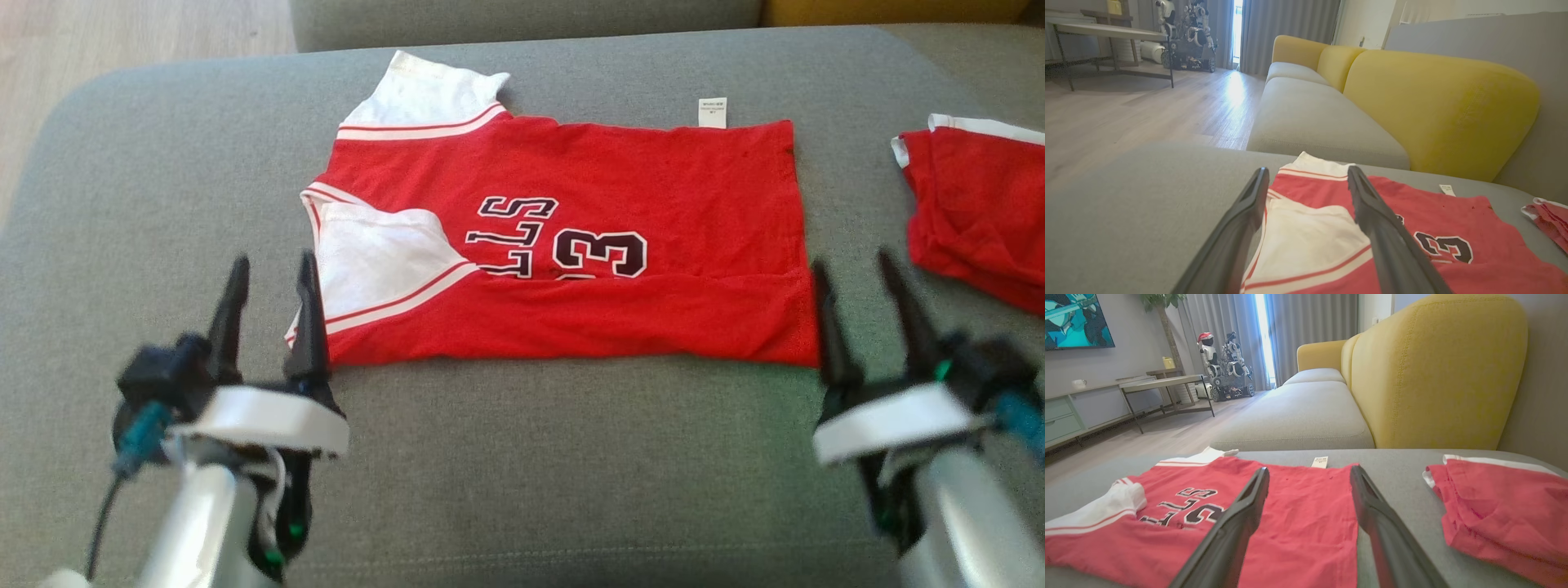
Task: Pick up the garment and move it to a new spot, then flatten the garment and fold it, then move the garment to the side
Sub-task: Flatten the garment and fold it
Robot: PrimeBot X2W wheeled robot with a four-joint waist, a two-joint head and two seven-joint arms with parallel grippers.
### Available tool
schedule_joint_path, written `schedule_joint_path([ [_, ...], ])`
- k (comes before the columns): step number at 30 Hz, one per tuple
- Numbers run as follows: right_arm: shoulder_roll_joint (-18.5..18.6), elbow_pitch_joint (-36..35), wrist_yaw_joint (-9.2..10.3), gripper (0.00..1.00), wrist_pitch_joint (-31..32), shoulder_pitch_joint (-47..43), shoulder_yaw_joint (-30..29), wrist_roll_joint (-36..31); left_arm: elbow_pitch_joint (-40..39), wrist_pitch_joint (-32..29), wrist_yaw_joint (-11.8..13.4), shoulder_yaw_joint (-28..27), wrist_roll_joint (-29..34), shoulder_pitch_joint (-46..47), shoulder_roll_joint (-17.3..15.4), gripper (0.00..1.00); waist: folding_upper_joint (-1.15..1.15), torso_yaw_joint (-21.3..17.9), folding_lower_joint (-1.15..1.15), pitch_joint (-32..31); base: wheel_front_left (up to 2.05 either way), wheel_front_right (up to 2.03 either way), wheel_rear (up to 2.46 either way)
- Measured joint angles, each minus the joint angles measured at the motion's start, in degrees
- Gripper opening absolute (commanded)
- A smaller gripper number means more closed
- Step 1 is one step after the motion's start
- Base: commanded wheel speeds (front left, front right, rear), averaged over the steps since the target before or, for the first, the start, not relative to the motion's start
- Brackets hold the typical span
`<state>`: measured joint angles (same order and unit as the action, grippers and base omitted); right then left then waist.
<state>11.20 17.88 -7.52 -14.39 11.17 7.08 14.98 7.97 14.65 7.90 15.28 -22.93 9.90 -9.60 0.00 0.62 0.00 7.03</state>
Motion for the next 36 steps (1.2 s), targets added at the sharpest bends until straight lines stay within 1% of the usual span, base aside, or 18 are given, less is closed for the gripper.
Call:
schedule_joint_path([
  [1,-2.4,-2.4,0.00,1.00,0.1,-3.5,-1.3,-3.0,1.2,0.0,-1.0,-1.3,1.6,-1.5,1.7,1.00,0.00,0.0,0.00,-0.1,0.00,0.00,0.00],
  [4,-4.9,-5.1,0.00,1.00,0.9,-5.8,-2.7,-4.9,2.4,0.0,-1.9,-3.3,3.9,-2.9,3.5,1.00,0.00,-0.1,0.00,-0.2,0.00,0.00,0.00],
  [7,-5.8,-7.0,0.00,1.00,1.9,-6.1,-3.3,-5.6,3.3,0.0,-2.5,-5.1,6.0,-3.2,4.6,1.00,0.00,-0.3,0.00,-0.1,0.00,0.00,0.00],
  [12,-6.8,-9.0,0.00,1.00,2.9,-6.2,-3.9,-6.1,4.4,0.0,-4.3,-6.9,8.4,-3.2,5.6,1.00,0.00,-0.5,0.00,0.1,0.00,0.00,0.00],
  [18,-7.0,-9.9,0.00,1.00,3.6,-6.2,-3.8,-6.4,7.5,0.0,-5.4,-7.9,11.2,-2.9,6.2,1.00,0.00,-1.2,0.00,0.5,0.00,0.00,0.00],
  [21,-7.1,-10.3,0.00,1.00,3.8,-6.2,-3.6,-6.4,10.1,0.0,-5.4,-8.4,13.0,-2.2,6.1,1.00,0.00,-1.7,0.00,1.3,0.00,0.00,0.00],
  [24,-7.3,-10.6,0.00,1.00,3.9,-6.1,-3.1,-6.4,15.1,0.0,-5.3,-8.3,14.3,-0.6,5.6,1.00,0.00,-2.3,0.00,2.1,0.00,0.00,0.00],
  [26,-7.3,-10.6,0.00,1.00,3.9,-6.1,-3.0,-6.4,16.7,-0.3,-5.2,-8.2,14.7,0.1,5.3,1.00,0.00,-2.6,0.00,2.3,0.00,0.00,0.00],
  [28,-7.4,-10.6,0.00,1.00,3.9,-6.1,-2.8,-6.4,19.5,-1.5,-4.5,-8.2,15.4,1.5,4.6,1.00,0.00,-3.2,0.00,2.8,0.00,0.00,0.00],
  [31,-7.6,-10.6,0.00,1.00,3.9,-6.0,-2.7,-6.4,22.6,-2.7,-2.3,-8.5,16.3,3.7,3.5,1.00,0.00,-4.0,0.00,3.4,0.00,0.00,0.00],
  [33,-7.7,-10.6,0.00,1.00,3.9,-6.0,-2.7,-6.4,24.2,-3.8,-1.3,-8.9,16.3,4.8,3.2,1.00,0.00,-4.4,0.00,3.6,0.00,0.00,0.00],
  [36,-7.8,-10.5,0.00,1.00,3.8,-6.0,-2.7,-6.4,26.3,-5.5,-0.6,-9.0,16.3,5.6,3.1,1.00,0.00,-4.9,0.00,3.7,0.00,0.00,0.00],
])
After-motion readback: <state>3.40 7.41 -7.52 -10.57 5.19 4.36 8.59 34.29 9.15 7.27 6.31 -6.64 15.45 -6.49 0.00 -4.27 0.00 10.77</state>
